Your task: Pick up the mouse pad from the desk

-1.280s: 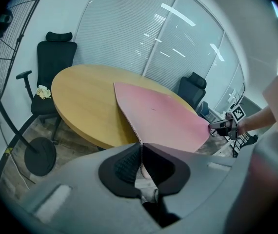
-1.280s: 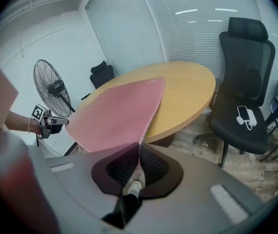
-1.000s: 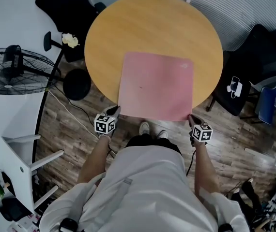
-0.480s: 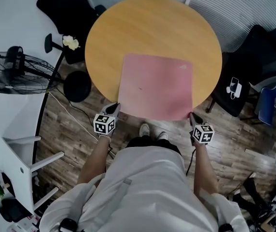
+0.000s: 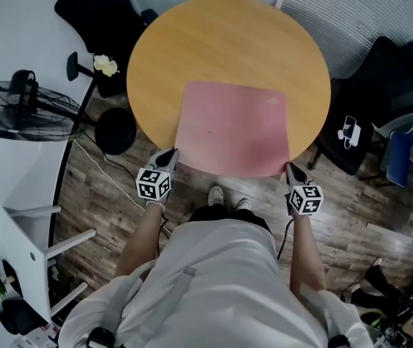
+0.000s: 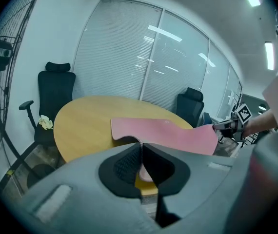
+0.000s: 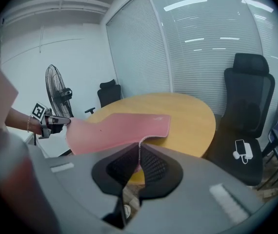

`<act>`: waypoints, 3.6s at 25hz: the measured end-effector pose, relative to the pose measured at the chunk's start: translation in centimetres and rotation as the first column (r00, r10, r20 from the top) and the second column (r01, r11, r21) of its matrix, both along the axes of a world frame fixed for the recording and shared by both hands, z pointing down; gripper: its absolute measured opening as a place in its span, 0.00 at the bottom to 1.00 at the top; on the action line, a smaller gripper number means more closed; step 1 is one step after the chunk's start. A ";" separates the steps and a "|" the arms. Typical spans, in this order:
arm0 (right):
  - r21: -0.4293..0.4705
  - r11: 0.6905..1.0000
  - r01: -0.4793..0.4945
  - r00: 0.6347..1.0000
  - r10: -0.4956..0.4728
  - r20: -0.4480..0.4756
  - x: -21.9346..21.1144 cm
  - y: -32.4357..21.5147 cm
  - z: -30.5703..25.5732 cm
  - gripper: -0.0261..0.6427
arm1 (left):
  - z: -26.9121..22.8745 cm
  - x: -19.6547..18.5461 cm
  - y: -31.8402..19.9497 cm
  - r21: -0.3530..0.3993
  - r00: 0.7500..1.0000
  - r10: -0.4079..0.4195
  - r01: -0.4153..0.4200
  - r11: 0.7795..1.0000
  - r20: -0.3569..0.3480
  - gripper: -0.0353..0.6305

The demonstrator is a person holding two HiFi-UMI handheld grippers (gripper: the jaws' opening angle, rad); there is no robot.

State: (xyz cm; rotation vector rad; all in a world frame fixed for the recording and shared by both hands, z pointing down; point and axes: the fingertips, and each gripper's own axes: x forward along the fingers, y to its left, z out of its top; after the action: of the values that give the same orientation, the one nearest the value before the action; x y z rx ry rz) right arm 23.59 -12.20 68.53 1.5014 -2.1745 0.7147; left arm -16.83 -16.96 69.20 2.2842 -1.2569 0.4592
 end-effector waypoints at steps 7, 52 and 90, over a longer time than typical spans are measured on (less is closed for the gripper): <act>0.071 0.997 -0.002 1.000 0.003 -0.010 -0.2 -1.6 -3.0 0.06 | -2.8 0.1 -1.4 0.060 1.000 -0.013 0.014 0.998 -0.015 0.08; 0.413 0.911 0.026 1.000 -0.028 0.000 -3.6 -8.0 -21.1 0.06 | -21.7 2.5 -8.1 0.372 0.987 0.002 0.057 0.926 -0.158 0.07; 0.573 0.815 0.086 0.990 -0.135 0.043 -8.3 -7.0 -33.2 0.06 | -34.3 5.9 -6.9 0.491 0.954 0.100 0.055 0.869 -0.283 0.07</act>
State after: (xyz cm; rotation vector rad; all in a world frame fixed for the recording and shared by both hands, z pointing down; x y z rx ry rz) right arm 15.28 -19.19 35.32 1.6067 -2.6672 0.0665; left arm -10.95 -23.91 34.92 2.6565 -1.2974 -0.2396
